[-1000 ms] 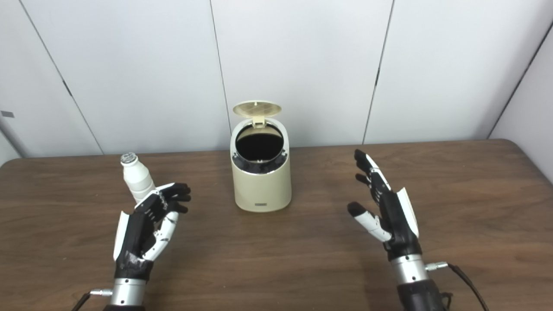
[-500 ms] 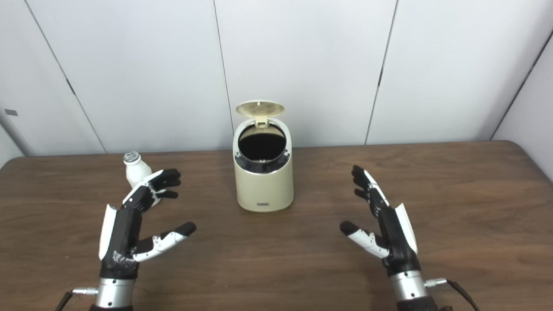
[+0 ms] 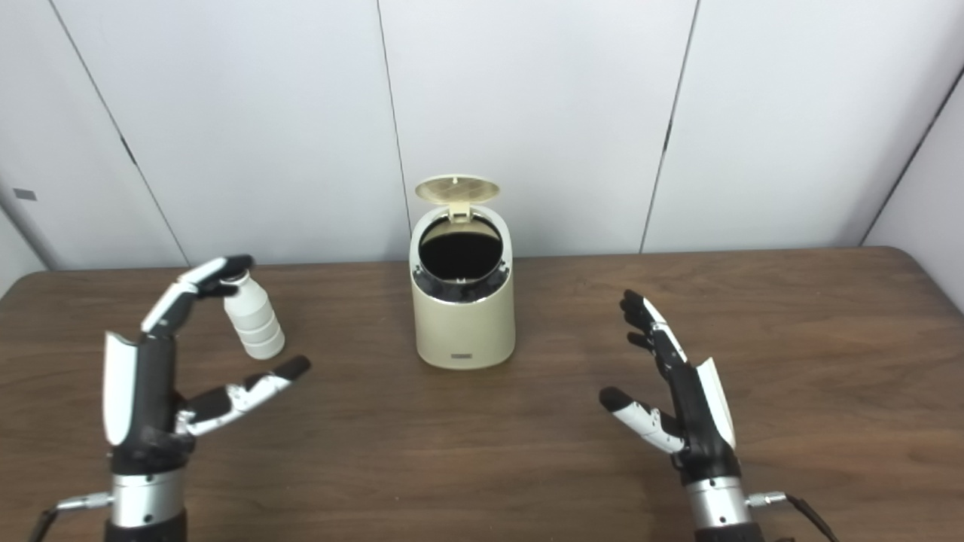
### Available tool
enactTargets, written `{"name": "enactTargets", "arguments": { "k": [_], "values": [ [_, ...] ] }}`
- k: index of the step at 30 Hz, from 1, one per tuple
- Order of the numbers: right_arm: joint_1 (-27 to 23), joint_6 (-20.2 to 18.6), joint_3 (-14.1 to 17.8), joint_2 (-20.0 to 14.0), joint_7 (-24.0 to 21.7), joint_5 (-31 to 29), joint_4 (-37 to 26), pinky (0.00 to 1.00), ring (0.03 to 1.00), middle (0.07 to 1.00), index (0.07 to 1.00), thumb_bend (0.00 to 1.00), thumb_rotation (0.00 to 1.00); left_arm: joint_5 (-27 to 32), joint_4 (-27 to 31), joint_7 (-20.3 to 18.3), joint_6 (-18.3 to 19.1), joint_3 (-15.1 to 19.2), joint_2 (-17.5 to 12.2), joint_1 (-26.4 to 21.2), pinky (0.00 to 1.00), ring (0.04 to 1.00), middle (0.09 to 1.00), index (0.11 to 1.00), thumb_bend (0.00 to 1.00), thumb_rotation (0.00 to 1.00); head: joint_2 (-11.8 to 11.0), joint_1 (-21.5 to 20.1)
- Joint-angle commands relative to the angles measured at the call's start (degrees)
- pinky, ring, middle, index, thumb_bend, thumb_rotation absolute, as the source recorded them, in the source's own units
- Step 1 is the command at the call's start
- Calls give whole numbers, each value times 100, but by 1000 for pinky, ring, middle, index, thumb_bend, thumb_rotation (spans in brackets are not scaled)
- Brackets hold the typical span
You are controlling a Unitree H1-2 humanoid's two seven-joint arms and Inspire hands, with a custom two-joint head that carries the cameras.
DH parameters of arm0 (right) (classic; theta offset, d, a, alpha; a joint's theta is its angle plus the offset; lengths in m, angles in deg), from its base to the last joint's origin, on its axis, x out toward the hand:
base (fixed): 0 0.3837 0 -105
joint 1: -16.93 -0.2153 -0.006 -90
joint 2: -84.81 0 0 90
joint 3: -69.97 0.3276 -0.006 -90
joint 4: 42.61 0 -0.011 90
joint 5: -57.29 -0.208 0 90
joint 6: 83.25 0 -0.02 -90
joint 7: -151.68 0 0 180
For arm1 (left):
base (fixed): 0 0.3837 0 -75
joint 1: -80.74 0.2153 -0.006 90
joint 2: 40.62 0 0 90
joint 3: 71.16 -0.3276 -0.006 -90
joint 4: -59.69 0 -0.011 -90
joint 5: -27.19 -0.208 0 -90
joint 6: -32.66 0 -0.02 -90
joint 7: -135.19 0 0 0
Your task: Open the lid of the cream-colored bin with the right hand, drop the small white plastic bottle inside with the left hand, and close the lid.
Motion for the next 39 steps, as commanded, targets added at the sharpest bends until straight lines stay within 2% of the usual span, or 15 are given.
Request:
{"name": "enactTargets", "arguments": {
  "k": [1, 7, 12, 15, 18, 21, 24, 25, 26, 27, 28, 30, 34, 36, 39],
  "values": [
    [-36, 215, 23, -25, 80, -23, 19, 804, 875, 884, 894, 914, 833, 58, 311, 249, -143, 110, -131, -197, 669, 758, 759, 764, 882, 212, 4, 8],
    [-28, 200, 11, -1, 78, -32, 25, 795, 869, 883, 889, 915, 827, 206, 410, 597, -145, 354, -312, -278, 764, 806, 787, 803, 866, 233, -35, 40],
    [-29, 178, 0, 28, 72, -59, 25, 802, 873, 884, 887, 926, 816, 308, 153, 724, -80, 702, -294, -360, 806, 882, 882, 887, 845, 259, -67, 50],
    [-53, 203, -8, 30, 92, -19, 63, 800, 871, 882, 884, 925, 813, 402, -193, 693, 15, 843, -357, -447, 880, 929, 929, 939, 822, 274, -79, 41],
    [-58, 158, -8, 16, 68, -36, 63, 800, 873, 883, 887, 934, 822, 949, -521, 349, 688, 883, -401, -570, 849, 919, 925, 920, 906, 303, -97, 35],
    [-49, 180, -13, -3, 71, 2, 67, 795, 873, 879, 886, 925, 821, 1522, -869, -173, 1391, 821, -615, -764, 939, 971, 964, 980, 966, 388, -114, 49],
    [-35, 181, -12, 2, 44, -81, 64, 805, 876, 881, 887, 921, 810, 2005, -1168, -529, 1929, 843, -775, -975, 983, 991, 961, 959, 998, 391, -127, 64],
    [-26, 174, -10, 6, 40, -98, 53, 811, 879, 881, 886, 930, 805, 2164, -1287, -633, 2113, 863, -834, -1064, 957, 988, 964, 958, 1000, 393, -141, 72],
    [-20, 170, -10, 9, 39, -105, 45, 813, 877, 879, 885, 935, 806, 2274, -1363, -702, 2239, 875, -876, -1124, 754, 890, 959, 956, 1000, 405, -141, 72],
    [-17, 189, -14, 1, 50, -70, 46, 813, 877, 878, 884, 937, 806, 2304, -1428, -741, 2371, 877, -927, -1188, 684, 856, 957, 955, 1000, 409, -141, 72],
    [-13, 206, -16, -8, 58, -46, 48, 810, 875, 877, 883, 923, 808, 2302, -1452, -755, 2450, 872, -957, -1220, 630, 806, 947, 943, 1000, 431, -139, 108],
    [-13, 213, -18, -16, 55, -43, 54, 810, 873, 877, 882, 914, 807, 2258, -1465, -818, 2650, 826, -1034, -1283, 594, 758, 940, 936, 1000, 458, -145, 129],
    [-33, 233, -18, -21, 95, 39, 99, 805, 870, 873, 880, 890, 806, 2358, -1549, -1055, 2884, 714, -1162, -1358, 840, 956, 981, 972, 1000, 492, -186, 199],
    [-54, 262, -17, -30, 112, 79, 136, 794, 865, 871, 877, 884, 808, 2457, -1614, -1186, 2975, 676, -1196, -1387, 931, 989, 994, 987, 1000, 506, -206, 235],
    [-78, 236, -25, -27, 98, 82, 138, 777, 860, 874, 870, 873, 810, 2785, -1736, -1416, 3083, 697, -1202, -1409, 975, 993, 979, 989, 1000, 510, -235, 278]
  ]
}}
